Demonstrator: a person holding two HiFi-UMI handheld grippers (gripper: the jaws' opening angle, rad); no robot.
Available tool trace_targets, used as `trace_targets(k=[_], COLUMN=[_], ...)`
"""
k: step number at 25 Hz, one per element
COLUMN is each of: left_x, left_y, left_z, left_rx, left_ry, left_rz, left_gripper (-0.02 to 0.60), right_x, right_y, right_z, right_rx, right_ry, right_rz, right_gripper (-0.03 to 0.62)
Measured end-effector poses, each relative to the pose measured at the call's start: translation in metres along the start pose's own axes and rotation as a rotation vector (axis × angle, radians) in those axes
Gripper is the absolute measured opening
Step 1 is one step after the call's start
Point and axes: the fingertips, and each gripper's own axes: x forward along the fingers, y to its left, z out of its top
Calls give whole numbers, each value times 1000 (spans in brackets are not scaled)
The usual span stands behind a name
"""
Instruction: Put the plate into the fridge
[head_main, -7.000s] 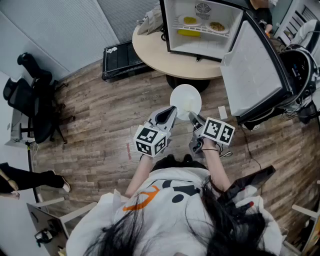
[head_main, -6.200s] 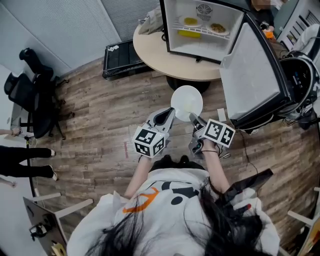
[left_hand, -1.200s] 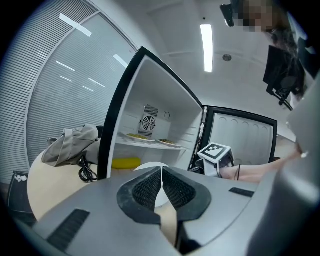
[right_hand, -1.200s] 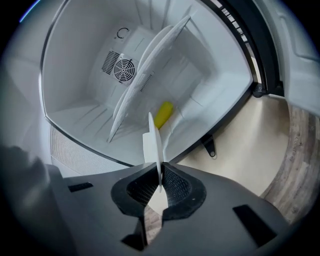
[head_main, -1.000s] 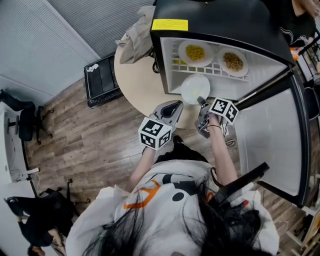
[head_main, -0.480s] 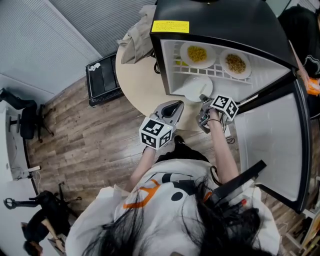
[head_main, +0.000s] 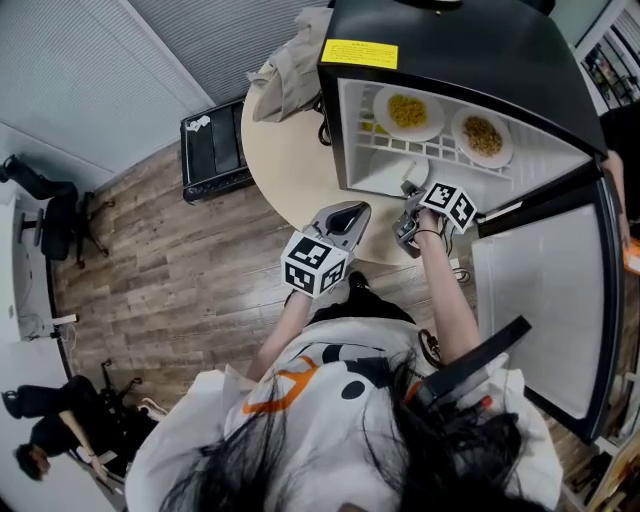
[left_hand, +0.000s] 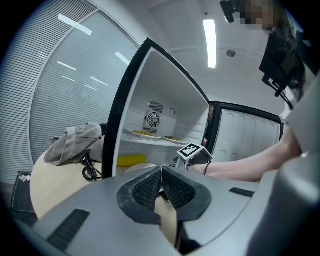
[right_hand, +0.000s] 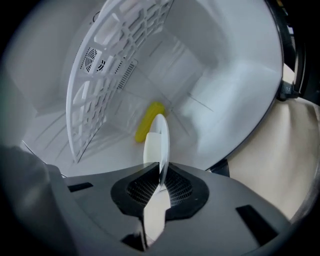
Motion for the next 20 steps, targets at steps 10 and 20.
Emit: trace_targets(k=[10,20], left_x=[-3,1], left_y=[10,10], left_z=[5,4], left_rx=[-1,-1], left_ry=[-5,-1], left_rz=[26,19], left_gripper=[11,11], right_x=[21,22], right_y=[10,12], right_z=[5,4], right_rx=[-106,-522], right_ry=[20,51], right_rz=[-24,-131], right_gripper=[40,227])
